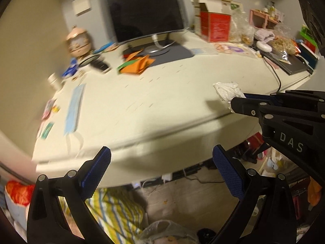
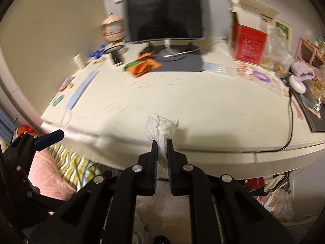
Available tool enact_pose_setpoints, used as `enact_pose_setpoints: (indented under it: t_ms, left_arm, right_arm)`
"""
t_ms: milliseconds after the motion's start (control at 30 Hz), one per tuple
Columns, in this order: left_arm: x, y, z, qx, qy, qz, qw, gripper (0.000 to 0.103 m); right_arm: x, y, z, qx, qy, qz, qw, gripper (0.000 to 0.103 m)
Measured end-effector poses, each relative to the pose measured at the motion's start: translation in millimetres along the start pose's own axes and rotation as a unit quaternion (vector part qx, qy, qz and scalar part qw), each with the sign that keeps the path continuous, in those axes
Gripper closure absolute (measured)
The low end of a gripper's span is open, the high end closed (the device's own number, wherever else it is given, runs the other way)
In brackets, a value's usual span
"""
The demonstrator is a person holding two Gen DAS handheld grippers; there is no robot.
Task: Collect trash
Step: 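Carry the white tissue with the right tool over the wastebasket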
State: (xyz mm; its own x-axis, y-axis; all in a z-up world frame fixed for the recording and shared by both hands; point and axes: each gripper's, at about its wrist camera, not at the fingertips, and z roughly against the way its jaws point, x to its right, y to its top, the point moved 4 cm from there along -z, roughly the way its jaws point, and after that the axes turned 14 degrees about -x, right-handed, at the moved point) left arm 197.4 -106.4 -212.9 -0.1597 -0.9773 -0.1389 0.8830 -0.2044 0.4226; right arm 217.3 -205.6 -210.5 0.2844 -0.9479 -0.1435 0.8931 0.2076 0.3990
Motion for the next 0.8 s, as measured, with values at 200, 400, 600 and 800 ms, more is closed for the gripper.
enact_pose_setpoints:
  t_ms: [200,400,600,800]
  left_arm:
    - [-30,-56,8,-0.019,0.021,0.03,0.9992,0.006]
    - [-54,-111,15,-0.039,0.04,0.058,0.9967,0.006]
    - [-74,-157,21,-0.055,0.052,0.093,0.9929,0.006]
    - [-90,-199,25,-0.066,0.06,0.118,0.989,0.006]
  right_arm:
    - [-46,-27,0,-0.014,0.018,0.037,0.999,0.092]
    - [-94,-58,-7,-0.033,0.038,0.075,0.996,0.092]
    - [-135,-84,-10,-0.047,0.052,0.111,0.991,0.092]
    - [-169,-113,-17,-0.061,0.062,0.146,0.986,0.092]
